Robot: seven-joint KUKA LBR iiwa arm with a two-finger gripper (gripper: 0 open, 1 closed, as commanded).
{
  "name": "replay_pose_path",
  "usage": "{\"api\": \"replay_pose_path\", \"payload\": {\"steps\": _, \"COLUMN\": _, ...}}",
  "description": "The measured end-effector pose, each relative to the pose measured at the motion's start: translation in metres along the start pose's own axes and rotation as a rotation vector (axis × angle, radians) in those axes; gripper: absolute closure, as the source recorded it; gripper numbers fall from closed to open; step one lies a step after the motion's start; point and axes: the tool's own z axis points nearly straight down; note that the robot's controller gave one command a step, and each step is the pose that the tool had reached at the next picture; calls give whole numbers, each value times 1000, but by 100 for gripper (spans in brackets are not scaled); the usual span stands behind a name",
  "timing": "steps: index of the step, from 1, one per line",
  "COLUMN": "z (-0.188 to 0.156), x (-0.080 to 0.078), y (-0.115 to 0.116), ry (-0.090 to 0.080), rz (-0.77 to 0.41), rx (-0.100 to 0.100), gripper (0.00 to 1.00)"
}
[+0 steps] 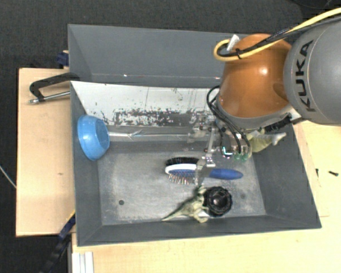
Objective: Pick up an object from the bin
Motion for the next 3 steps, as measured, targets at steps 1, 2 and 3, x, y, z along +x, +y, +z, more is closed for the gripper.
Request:
{"api": "replay_pose_path", "payload": {"steps": 1, "z": 117, "x": -9, "y": -30, "ry": -25, "rz": -251, "rx": 0, "gripper": 0}}
{"api": "replay_pose_path", "payload": {"steps": 2, "z": 120, "x": -8, "y": -32, "ry": -19, "rz": -249, "rx": 2, "gripper": 100}}
{"api": "replay_pose_path", "payload": {"steps": 3, "z": -49, "x": -26, "y": -34, "ry": -23, "rz": -245, "rx": 2, "gripper": 100}}
